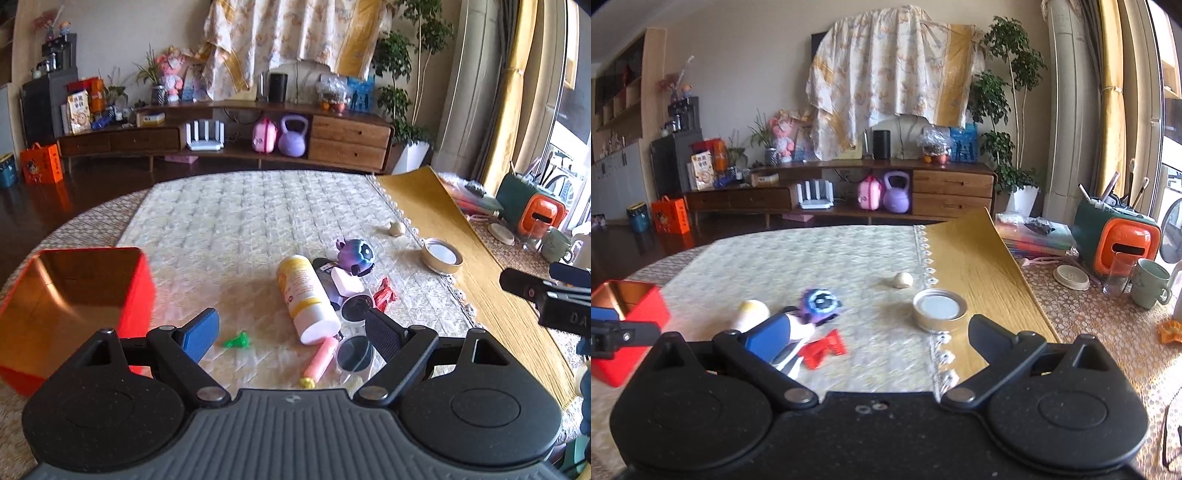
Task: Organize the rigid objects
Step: 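Close the left tool on the white bottle while the right tool grasps the silver tin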
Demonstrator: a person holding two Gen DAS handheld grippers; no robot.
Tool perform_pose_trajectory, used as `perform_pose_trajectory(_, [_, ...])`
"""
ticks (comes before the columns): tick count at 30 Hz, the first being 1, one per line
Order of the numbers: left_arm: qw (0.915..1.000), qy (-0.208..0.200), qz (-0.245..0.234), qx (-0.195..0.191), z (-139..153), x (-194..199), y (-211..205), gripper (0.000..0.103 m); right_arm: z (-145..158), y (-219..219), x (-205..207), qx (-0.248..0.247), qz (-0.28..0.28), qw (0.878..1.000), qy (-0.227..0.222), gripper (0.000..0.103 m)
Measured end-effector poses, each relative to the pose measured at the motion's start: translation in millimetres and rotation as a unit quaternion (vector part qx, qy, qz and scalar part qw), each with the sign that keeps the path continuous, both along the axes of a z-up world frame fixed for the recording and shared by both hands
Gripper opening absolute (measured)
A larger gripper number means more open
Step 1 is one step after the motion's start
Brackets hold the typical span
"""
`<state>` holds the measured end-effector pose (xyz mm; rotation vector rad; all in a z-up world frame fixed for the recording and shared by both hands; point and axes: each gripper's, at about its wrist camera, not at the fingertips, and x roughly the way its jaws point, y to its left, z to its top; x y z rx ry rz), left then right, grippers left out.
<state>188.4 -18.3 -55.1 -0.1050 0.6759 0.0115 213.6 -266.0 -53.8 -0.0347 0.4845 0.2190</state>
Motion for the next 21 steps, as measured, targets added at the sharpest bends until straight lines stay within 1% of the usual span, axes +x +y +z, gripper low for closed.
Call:
perform_pose_trajectory(5, [0.9996, 0.025, -0.010, 0.007, -18, 35, -4, 0.087, -15, -6, 38, -0.014, -0.003, 1.000, 0.018, 0.102])
perform_pose_trajectory(9, [0.9986, 0.050, -0.007, 0.014, -33, 61, -6, 0.087, -31, -13, 69, -0.025, -0.009, 0.999, 0.036, 0.102])
perform_pose_trajectory(15, [0.9969, 0.078, 0.001, 0.010, -49, 96, -6, 0.087, -54, -20, 115, -0.036, -0.023, 0.997, 0.063, 0.102])
perform_pose_trajectory(21, [0.9941, 0.108, 0.008, -0.005, -64, 124, -2, 0.087, -70, -21, 141, -0.041, -0.026, 0.996, 0.078, 0.101])
